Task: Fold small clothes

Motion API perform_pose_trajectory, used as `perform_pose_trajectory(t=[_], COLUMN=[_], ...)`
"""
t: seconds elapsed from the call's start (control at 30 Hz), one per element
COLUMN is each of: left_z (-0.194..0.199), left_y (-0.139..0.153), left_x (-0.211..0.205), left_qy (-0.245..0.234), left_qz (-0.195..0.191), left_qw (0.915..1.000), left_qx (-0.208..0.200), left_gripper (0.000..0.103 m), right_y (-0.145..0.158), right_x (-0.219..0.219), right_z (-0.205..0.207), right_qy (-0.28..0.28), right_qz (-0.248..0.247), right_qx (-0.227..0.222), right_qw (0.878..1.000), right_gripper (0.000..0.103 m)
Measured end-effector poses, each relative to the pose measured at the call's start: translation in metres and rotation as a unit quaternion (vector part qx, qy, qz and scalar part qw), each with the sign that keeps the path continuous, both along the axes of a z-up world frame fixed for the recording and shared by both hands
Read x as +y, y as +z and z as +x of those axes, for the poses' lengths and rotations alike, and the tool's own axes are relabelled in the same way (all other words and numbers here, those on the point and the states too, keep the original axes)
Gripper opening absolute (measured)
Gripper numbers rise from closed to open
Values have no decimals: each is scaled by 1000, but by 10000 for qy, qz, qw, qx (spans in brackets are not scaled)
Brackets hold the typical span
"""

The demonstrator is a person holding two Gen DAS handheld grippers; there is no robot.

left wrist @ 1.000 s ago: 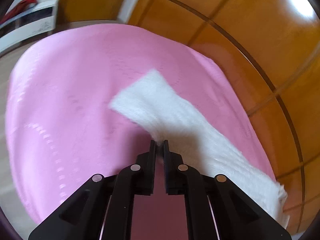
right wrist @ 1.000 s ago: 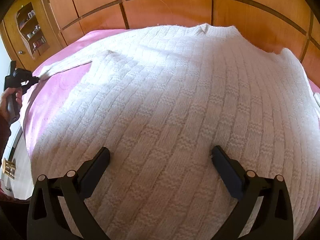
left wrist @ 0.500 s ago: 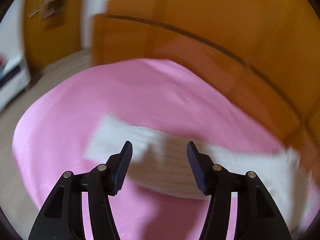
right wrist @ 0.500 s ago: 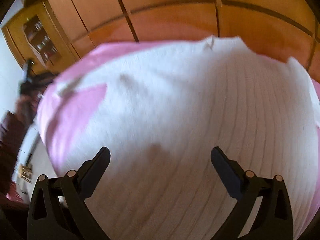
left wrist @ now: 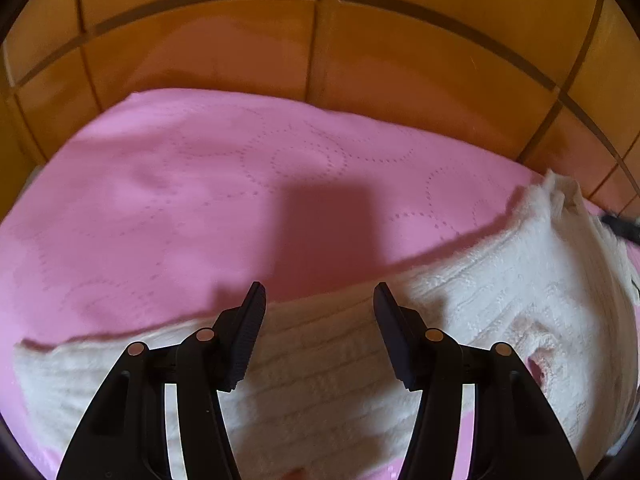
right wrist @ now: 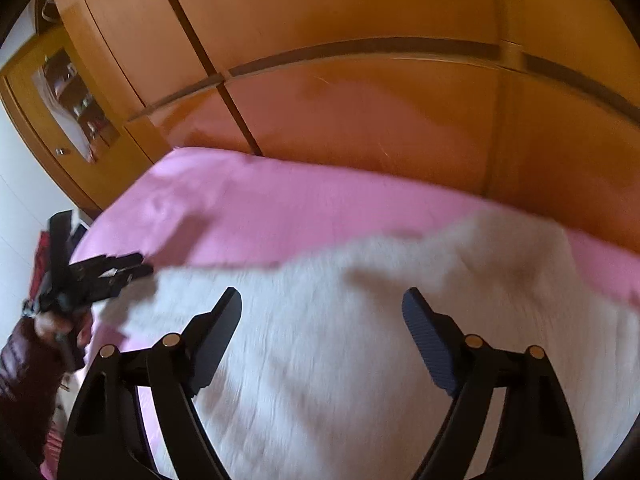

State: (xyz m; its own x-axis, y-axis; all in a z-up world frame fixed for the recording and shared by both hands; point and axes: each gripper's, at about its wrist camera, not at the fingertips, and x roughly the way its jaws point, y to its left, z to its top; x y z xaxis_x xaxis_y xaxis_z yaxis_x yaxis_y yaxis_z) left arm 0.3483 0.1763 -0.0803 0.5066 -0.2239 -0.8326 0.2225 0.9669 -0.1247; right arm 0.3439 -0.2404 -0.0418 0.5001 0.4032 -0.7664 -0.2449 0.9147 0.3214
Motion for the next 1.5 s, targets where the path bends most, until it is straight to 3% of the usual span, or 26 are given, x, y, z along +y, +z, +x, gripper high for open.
perform_pose_trajectory(t=[0.13, 0.23, 0.3, 0.33, 0.4, 0.43, 0.47, 0.53, 0.63, 0.77, 0.9, 0.97, 1.0, 1.03, 1.07, 1.17, 1.23, 1.3, 1.37, 1.4, 1.5], left_z=[8, 4, 1, -3, -11, -17, -24, -36, -43, -49, -33, -26, -27, -28, -32, -49, -68, -94, -121, -136, -169], left_y=[-20, -21, -21, -20, -19, -18, -18, -19, -16, -6, -21, -34, -33, -32, -29, -16, -7, 0, 6, 6, 1], left_x=[-8, -12, -13, -13, -16, -17, -20, -24, -25, -25, -37, -44, -45, -41, -37, -30, -28, -31, -38, -42, -60], left_qy=[-385, -637, -754, -839, -1024, -1097, -1152, -1177, -864, -109, 388, 526, 610, 735, 844, 1106, 1098, 1007, 891, 796, 622], left_qz=[18, 161, 168, 181, 102, 103, 155, 170, 151, 303, 769, 1006, 1031, 929, 767, 454, -61, -605, -1208, -1518, -1617], left_qw=[9987, 9974, 9966, 9960, 9945, 9939, 9932, 9928, 9955, 9957, 9936, 9920, 9913, 9917, 9924, 9917, 9931, 9923, 9880, 9846, 9845], left_qx=[326, 285, 271, 238, 173, 106, 20, -135, -358, -874, -736, -544, -552, -496, -451, -473, -416, -381, -362, -336, -289], left_gripper=[53, 53, 43, 38, 15, 11, 5, 4, 3, 3, 3, 3, 3, 3, 3, 3, 5, 31, 49, 52, 52], right_y=[-26, -58, -72, -71, -67, -64, -62, -56, -42, -29, -63, -67, -65, -61, -55, -52, -53, -54, -54, -54, -53], right_x=[32, 49, 54, 54, 52, 51, 50, 53, 55, 54, 65, 65, 61, 54, 43, 21, 8, -9, -30, -47, -90], right_z=[44, 63, 63, 59, 50, 46, 41, 29, 23, 17, 27, 22, 21, 18, 9, -21, -45, -76, -104, -123, -168], right_qy=[219, 517, 765, 840, 1069, 1165, 1278, 1483, 1360, 934, 554, 399, 260, 150, 15, -35, -104, -210, -382, -555, -1059], right_qz=[-377, -740, -891, -934, -793, -801, -805, -1003, -1214, -1198, -1406, -1324, -1190, -1015, -827, -659, -631, -589, -575, -581, -437], right_qx=[196, 599, 795, 707, 725, 695, 674, 485, 62, -469, -139, -163, -133, -100, -147, -140, -68, -38, -43, -39, 56], right_qw=[9989, 9941, 9899, 9896, 9884, 9875, 9862, 9826, 9832, 9873, 9884, 9903, 9925, 9947, 9965, 9977, 9979, 9980, 9976, 9968, 9934], right_gripper=[81, 81, 76, 66, 48, 32, 26, 10, 4, 4, 5, 12, 33, 57, 59, 61, 65, 66, 69, 69, 72])
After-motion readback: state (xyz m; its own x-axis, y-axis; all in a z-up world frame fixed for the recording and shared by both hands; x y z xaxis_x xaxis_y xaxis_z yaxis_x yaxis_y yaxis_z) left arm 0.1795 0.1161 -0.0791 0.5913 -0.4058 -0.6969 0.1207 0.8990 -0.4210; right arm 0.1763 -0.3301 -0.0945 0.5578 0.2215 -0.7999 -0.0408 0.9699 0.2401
